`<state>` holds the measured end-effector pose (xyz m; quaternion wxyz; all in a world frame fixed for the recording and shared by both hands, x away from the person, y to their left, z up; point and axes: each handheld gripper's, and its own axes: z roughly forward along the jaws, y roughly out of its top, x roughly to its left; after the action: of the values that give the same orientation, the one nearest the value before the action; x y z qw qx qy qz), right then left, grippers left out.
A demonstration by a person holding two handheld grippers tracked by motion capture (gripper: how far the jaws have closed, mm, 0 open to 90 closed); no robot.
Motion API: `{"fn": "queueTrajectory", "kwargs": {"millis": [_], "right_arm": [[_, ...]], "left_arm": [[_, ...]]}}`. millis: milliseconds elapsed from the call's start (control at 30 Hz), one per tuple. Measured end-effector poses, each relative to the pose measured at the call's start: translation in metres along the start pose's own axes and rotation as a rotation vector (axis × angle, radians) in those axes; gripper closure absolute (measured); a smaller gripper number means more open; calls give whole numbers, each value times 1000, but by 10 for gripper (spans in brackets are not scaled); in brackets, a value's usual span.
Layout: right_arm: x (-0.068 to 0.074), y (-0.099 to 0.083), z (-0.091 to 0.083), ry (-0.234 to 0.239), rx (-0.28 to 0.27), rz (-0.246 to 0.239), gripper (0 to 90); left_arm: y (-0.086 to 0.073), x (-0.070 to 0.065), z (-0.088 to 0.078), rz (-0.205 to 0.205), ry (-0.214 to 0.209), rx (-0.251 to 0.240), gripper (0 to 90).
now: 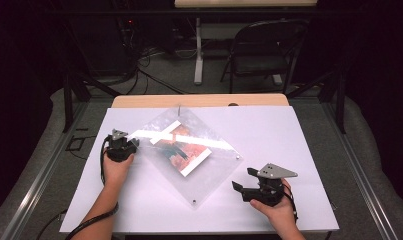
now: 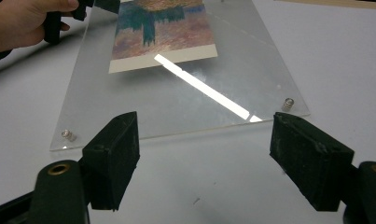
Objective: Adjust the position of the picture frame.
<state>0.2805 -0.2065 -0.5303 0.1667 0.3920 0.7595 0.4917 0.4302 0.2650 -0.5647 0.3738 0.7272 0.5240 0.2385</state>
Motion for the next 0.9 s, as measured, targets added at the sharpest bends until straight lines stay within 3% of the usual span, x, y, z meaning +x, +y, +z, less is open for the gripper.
{"fn": "queueTrajectory", "kwargs": {"millis": [400, 467, 500, 567, 633, 700, 800, 867, 900], "right_arm": [[4, -1, 2, 18, 3, 5, 243], [5, -1, 3, 42, 11, 11, 296], [8, 0, 5, 83, 25, 13, 365], [10, 0, 5, 98, 30, 9, 391], [19, 1, 8, 155, 44, -8, 435], [22, 2, 9, 165, 40, -14, 441], [34, 4, 14, 227, 29, -40, 460], [41, 5, 18, 233, 61, -57, 490], [45, 6, 20, 227, 77, -55, 560]], "left_arm": [[-2, 1, -6, -16, -26, -18, 825], [-3, 0, -9, -20, -29, -20, 825], [-3, -2, -14, -19, -28, -11, 826], [-4, -3, -16, -13, -29, -8, 826], [-5, -4, -24, -11, -33, 1, 827], [-6, -5, -28, -5, -36, 8, 827], [-9, -8, -36, 2, -39, 12, 828], [-11, -10, -41, 8, -48, 15, 828], [-12, -12, -44, 12, -50, 16, 828]]}}
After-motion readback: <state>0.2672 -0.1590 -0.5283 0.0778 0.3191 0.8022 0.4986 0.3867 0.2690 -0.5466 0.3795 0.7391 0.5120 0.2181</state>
